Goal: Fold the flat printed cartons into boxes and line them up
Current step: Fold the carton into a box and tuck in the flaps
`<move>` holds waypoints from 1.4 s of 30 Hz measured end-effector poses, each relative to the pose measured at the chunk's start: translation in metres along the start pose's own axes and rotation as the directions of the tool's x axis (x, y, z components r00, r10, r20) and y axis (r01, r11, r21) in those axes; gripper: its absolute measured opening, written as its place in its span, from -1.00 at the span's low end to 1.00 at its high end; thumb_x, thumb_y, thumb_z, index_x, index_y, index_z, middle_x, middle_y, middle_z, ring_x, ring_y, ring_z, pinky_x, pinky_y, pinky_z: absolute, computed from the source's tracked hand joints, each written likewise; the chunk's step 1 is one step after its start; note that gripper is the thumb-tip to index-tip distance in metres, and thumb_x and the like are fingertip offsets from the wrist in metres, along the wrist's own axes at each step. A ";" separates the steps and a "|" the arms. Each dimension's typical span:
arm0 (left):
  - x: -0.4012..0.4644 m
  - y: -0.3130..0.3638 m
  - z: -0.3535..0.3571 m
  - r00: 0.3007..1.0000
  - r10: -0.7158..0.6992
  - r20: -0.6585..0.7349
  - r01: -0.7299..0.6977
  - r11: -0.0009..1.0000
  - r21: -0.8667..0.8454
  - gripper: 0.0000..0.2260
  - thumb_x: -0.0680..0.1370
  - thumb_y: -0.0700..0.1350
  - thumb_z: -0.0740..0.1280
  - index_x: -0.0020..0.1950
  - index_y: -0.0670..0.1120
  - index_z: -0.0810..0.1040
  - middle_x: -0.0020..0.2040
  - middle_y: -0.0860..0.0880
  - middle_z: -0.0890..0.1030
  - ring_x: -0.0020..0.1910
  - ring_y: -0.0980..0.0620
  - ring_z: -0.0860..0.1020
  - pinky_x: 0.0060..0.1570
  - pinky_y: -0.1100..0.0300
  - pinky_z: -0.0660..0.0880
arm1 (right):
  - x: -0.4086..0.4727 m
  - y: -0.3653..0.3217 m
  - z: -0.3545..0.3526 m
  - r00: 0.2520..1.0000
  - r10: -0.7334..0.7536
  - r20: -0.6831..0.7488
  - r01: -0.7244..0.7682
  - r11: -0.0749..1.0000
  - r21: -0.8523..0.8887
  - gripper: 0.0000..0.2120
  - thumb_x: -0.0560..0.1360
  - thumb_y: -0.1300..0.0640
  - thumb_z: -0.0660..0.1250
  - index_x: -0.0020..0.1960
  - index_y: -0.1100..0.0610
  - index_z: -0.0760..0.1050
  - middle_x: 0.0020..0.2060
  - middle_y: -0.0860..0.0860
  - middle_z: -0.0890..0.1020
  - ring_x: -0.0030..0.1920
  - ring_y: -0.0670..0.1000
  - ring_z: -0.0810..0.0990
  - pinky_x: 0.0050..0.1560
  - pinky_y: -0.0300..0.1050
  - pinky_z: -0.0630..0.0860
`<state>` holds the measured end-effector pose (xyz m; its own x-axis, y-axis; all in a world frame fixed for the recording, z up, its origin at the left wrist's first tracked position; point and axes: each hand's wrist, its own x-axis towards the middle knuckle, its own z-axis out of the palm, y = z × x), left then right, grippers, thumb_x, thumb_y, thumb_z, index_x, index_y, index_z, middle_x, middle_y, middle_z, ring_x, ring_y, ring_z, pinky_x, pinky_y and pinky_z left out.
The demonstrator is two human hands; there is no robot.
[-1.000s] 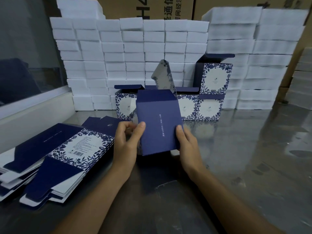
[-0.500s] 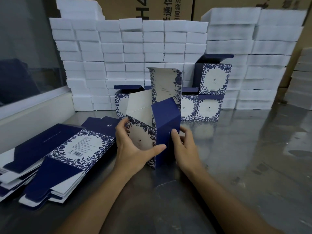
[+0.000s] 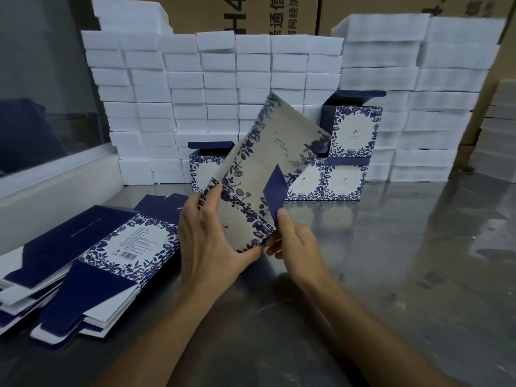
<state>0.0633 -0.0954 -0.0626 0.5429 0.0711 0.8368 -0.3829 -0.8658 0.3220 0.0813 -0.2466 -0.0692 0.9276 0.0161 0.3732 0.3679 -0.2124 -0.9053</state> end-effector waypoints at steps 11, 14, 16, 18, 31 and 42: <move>0.003 -0.007 0.000 0.995 0.073 0.075 -0.072 0.997 -0.021 0.07 0.11 -0.04 0.68 0.45 0.01 0.10 0.40 -0.30 0.27 0.39 -0.29 0.26 0.21 -0.40 0.36 | -0.002 -0.004 -0.004 0.979 0.155 0.130 -0.168 0.981 0.095 -0.46 0.64 0.14 0.24 -0.53 0.06 0.42 -0.59 -0.02 0.42 -0.55 -0.07 0.34 -0.44 -0.23 0.34; 0.003 -0.007 0.000 0.993 0.079 0.082 -0.076 0.996 -0.045 0.07 0.12 -0.05 0.68 0.45 0.02 0.09 0.40 -0.28 0.27 0.41 -0.26 0.25 0.20 -0.38 0.39 | 0.000 -0.005 -0.003 0.962 0.251 0.106 -0.267 0.946 0.184 -0.40 0.63 0.11 0.25 -0.61 0.06 0.40 -0.60 -0.02 0.39 -0.57 -0.06 0.31 -0.51 -0.26 0.31; 0.003 -0.006 0.000 0.992 0.094 0.086 -0.090 0.994 -0.057 0.07 0.12 -0.04 0.68 0.45 0.01 0.09 0.40 -0.27 0.27 0.40 -0.25 0.26 0.19 -0.36 0.40 | 0.001 -0.005 -0.004 0.952 0.301 0.057 -0.306 0.922 0.237 -0.35 0.65 0.05 0.24 -0.63 0.05 0.37 -0.61 -0.03 0.36 -0.59 -0.07 0.29 -0.53 -0.27 0.28; 0.002 -0.004 0.001 0.989 0.114 0.094 -0.108 0.992 -0.071 0.07 0.11 -0.04 0.68 0.46 0.00 0.10 0.39 -0.26 0.27 0.40 -0.24 0.28 0.19 -0.33 0.42 | 0.003 -0.003 -0.008 0.944 0.330 -0.004 -0.318 0.913 0.256 -0.33 0.66 0.02 0.23 -0.64 0.04 0.33 -0.60 -0.04 0.34 -0.58 -0.06 0.26 -0.51 -0.24 0.27; 0.000 -0.004 0.000 0.987 0.120 0.111 -0.107 0.987 -0.117 0.08 0.14 0.08 0.65 0.50 -0.03 0.11 0.43 -0.12 0.25 0.41 -0.14 0.30 0.12 -0.21 0.52 | 0.007 -0.002 -0.018 0.907 0.400 -0.128 -0.325 0.861 0.391 -0.45 0.65 0.06 0.24 -0.51 0.00 0.23 -0.58 -0.05 0.26 -0.57 -0.07 0.17 -0.56 -0.25 0.17; -0.001 0.003 -0.004 0.987 0.119 0.107 -0.100 0.980 -0.171 0.09 0.15 0.16 0.63 0.50 -0.01 0.09 0.42 -0.07 0.26 0.40 -0.09 0.33 0.18 -0.16 0.49 | 0.010 -0.001 -0.026 0.906 0.349 -0.241 -0.246 0.896 0.371 -0.58 0.60 0.11 0.26 -0.41 0.07 0.26 -0.54 -0.02 0.32 -0.51 -0.05 0.26 -0.48 -0.21 0.25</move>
<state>0.0589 -0.0964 -0.0607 0.5704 -0.0860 0.8169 -0.5571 -0.7713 0.3078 0.0890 -0.2716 -0.0596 0.9527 -0.2953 0.0715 0.1255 0.1680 -0.9778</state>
